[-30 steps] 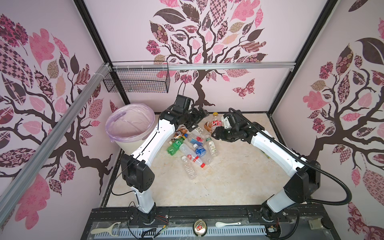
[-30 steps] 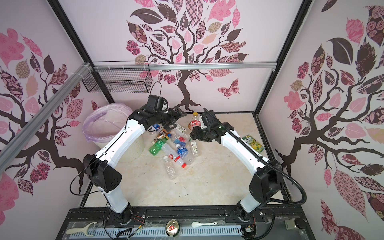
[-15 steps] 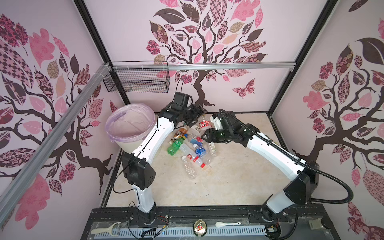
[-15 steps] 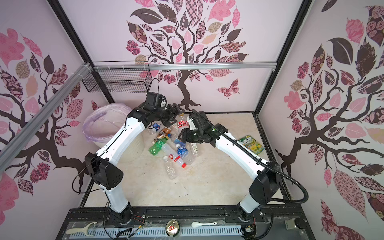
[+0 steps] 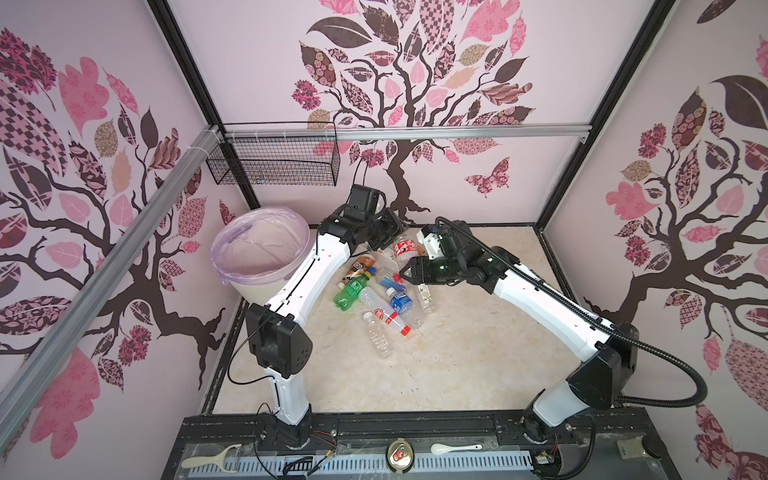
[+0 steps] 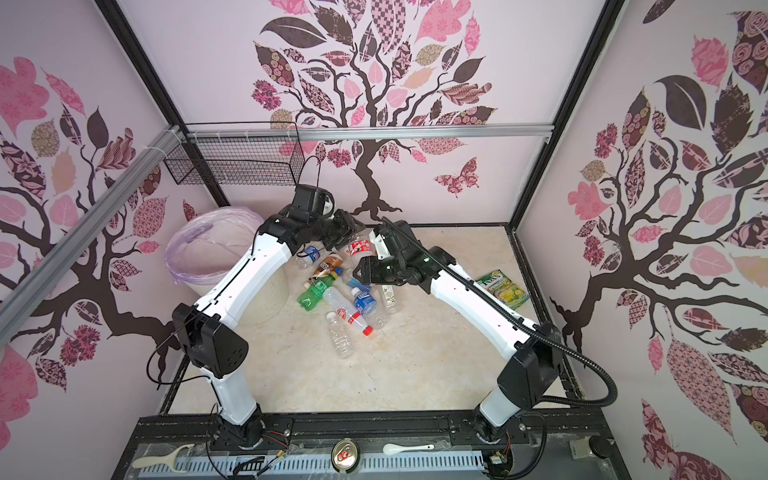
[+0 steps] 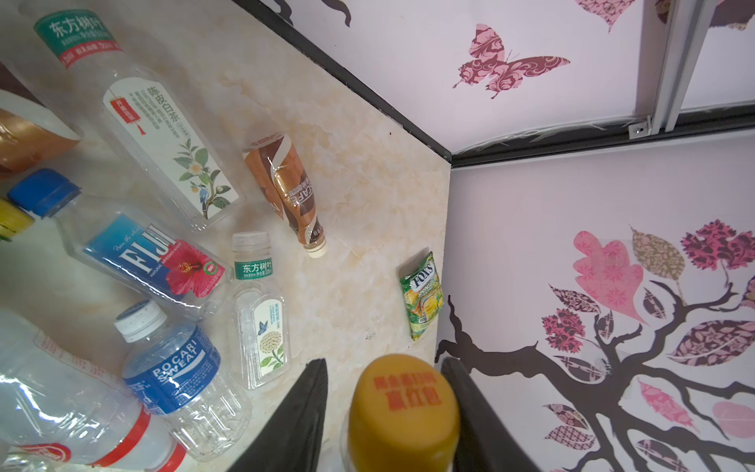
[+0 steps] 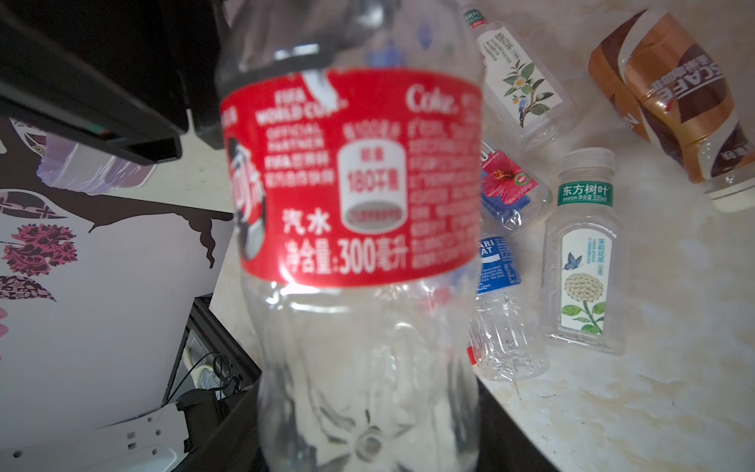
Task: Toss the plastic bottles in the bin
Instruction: 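Grasp the Coke bottle's yellow cap with the left gripper while right gripper releases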
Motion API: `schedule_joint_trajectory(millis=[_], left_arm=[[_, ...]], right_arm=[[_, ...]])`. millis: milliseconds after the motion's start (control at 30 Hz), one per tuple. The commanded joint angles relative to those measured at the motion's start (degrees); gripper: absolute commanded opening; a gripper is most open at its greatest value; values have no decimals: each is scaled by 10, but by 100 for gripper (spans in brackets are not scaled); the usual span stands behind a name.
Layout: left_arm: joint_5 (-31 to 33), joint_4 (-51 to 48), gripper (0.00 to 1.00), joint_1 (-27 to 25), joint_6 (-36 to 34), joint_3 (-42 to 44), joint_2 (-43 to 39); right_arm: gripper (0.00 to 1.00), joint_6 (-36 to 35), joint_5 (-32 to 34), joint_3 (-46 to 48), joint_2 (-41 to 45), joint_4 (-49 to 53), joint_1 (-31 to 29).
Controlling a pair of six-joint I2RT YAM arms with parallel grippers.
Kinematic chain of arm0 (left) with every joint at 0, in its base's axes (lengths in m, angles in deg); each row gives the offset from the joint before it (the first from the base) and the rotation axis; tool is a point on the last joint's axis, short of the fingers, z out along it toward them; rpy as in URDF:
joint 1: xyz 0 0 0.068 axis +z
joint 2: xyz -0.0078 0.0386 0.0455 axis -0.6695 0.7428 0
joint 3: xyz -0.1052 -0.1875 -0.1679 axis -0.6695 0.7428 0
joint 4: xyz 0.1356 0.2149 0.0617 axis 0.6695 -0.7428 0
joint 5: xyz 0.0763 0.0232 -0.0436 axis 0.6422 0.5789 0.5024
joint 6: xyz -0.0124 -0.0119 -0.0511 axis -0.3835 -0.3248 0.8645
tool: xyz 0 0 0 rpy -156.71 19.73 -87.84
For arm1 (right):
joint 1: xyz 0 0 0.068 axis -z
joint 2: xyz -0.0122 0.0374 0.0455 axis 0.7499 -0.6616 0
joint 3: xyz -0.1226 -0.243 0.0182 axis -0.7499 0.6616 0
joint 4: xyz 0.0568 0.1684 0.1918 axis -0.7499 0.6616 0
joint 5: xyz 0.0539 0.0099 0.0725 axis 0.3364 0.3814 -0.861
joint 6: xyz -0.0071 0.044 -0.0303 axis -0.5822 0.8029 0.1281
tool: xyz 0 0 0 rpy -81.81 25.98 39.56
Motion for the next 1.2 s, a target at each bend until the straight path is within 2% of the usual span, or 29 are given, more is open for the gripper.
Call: schedule_joint_trajectory(millis=[0,167,367,600,767,967,1167], left_arm=[[11,-8,40,1,-10,-26,13],[9,-10,25,0,-14,-24,17],[12,-14,14,1,-23,-26,13],[34,-38,11,4,-40,-44,8],[43,-63,10,24,-48,-72,6],[76,-89,11,74,-68,-121,-16],[156,-107,11,137,-109,-168,-64]], right_arm=[[48,-17,-6,-29,-2,-10,-5],[49,-25,1,-29,-3,-12,-4],[57,-29,7,-37,-10,-12,-4],[73,-41,21,-53,-11,-8,-5],[98,-49,39,-68,-8,-3,-4],[99,-53,64,-90,1,1,-4],[99,-60,75,-153,-16,10,-4]])
